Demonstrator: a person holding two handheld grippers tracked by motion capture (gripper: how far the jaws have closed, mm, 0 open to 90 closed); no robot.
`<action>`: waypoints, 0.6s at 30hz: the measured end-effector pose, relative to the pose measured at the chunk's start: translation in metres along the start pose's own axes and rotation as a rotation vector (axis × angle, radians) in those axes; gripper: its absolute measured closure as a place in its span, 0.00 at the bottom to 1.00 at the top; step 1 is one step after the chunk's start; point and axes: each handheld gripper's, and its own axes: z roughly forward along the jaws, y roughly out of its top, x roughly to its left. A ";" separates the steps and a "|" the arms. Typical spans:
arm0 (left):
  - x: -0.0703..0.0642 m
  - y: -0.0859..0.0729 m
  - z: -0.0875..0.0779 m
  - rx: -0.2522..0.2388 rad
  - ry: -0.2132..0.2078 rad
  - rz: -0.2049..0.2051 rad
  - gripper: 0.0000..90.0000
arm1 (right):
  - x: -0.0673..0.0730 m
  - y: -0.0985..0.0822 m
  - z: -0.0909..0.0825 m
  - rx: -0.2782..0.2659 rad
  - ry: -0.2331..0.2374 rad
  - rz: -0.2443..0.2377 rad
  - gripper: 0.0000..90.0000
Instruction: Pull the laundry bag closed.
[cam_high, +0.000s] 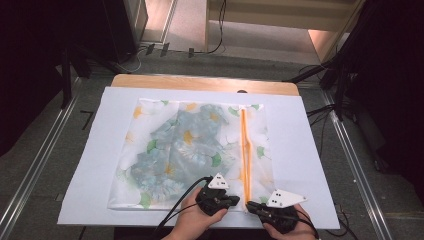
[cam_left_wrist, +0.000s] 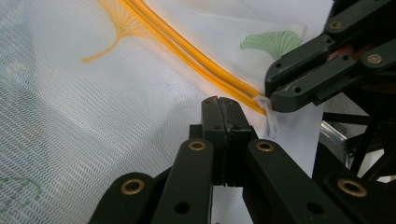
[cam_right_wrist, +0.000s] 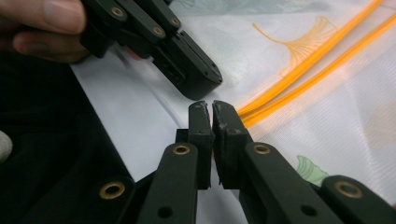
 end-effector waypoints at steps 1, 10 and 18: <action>0.000 0.000 0.000 -0.001 0.000 -0.001 1.00 | 0.000 0.000 0.000 0.000 0.000 0.000 0.94; 0.001 0.000 0.000 0.000 -0.004 -0.005 1.00 | 0.007 0.000 0.001 0.000 0.047 -0.045 0.56; 0.002 0.000 0.000 -0.006 -0.015 -0.023 1.00 | 0.015 -0.003 0.008 0.030 -0.051 -0.145 0.67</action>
